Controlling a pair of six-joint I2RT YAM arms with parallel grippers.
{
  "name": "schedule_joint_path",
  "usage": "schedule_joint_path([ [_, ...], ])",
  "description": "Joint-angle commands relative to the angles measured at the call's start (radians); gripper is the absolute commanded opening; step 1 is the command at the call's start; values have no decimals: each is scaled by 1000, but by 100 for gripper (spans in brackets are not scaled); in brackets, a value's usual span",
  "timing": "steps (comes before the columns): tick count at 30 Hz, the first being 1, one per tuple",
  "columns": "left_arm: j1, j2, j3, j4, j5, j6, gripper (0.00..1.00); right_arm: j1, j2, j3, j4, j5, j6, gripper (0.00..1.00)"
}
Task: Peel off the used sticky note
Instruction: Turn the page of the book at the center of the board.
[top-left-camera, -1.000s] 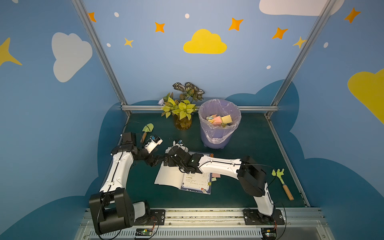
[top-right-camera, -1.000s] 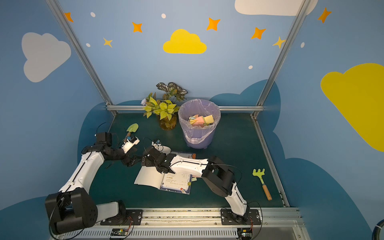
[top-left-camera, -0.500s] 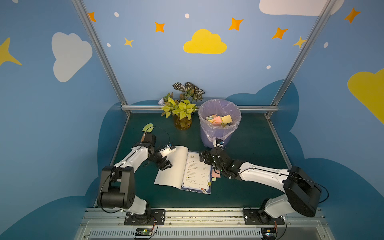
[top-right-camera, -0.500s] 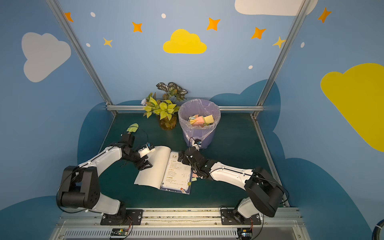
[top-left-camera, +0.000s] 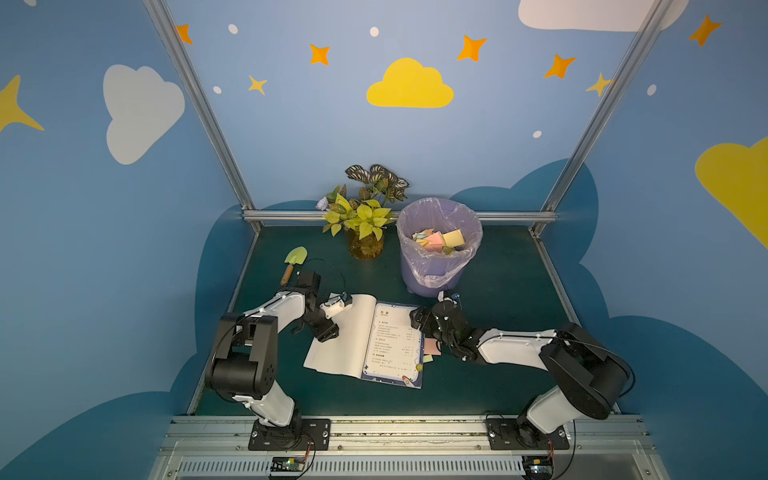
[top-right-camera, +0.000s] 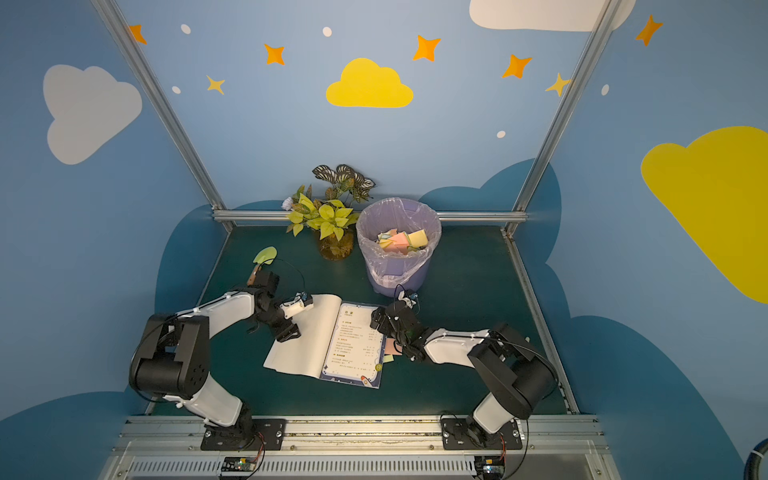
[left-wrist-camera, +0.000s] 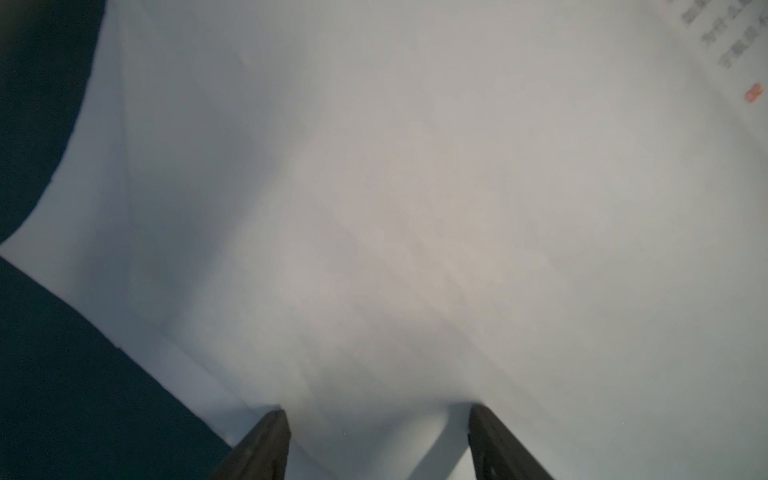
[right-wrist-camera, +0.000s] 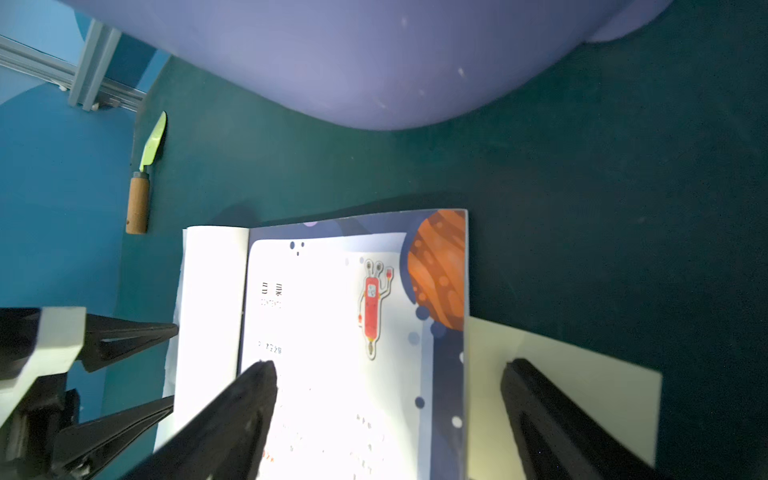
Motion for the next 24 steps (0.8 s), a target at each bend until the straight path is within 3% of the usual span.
schedule_joint_path([
  [1, -2, -8, -27, 4, -27, 20, 72, -6, 44, 24, 71, -74, -11, 89],
  [9, -2, -6, -34, 11, -35, 25, 71, 26, 71, 47, 87, -78, -9, 86],
  [18, -6, -5, -35, 15, -33, 29, 70, 123, -24, 108, -78, 66, -78, 86],
  [24, -6, -14, -44, 18, -35, 34, 70, 172, -28, 146, -108, 80, -93, 86],
])
